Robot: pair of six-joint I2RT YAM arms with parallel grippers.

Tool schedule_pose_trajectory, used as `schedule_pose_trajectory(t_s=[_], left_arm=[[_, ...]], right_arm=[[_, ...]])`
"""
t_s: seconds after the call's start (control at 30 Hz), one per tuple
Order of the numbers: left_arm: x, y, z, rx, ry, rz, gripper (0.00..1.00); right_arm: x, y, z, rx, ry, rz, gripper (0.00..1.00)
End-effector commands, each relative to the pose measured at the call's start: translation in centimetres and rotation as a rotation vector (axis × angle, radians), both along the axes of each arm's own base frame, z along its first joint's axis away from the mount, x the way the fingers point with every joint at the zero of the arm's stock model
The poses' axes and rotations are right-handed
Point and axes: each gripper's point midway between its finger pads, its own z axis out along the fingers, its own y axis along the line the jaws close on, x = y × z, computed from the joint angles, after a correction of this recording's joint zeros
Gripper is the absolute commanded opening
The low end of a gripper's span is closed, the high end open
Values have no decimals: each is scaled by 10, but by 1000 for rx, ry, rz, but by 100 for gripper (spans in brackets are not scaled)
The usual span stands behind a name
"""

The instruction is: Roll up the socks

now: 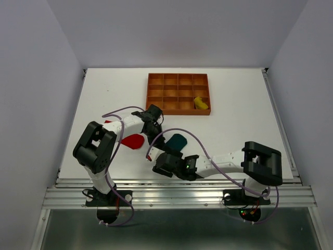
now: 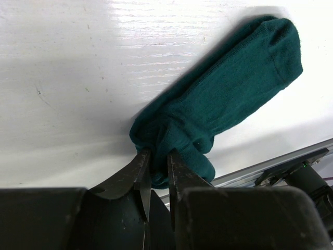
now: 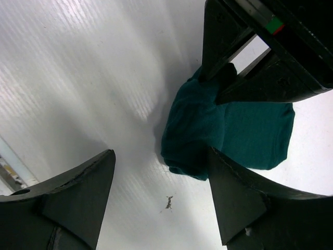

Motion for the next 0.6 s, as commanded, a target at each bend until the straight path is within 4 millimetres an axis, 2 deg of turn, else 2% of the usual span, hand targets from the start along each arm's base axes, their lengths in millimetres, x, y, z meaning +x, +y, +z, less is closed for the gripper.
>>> schedule_pose_trajectory(t_s=[0.0, 0.37, 0.57], left_arm=[[-10, 19, -13, 98, 37, -13, 0], [-13, 18, -15, 90, 48, -18, 0], [-11, 18, -11, 82, 38, -18, 0]], right_arm=[[9, 5, 10, -12, -65, -25, 75], [13, -2, -2, -74, -87, -47, 62], [15, -9, -18, -130, -94, -58, 50]])
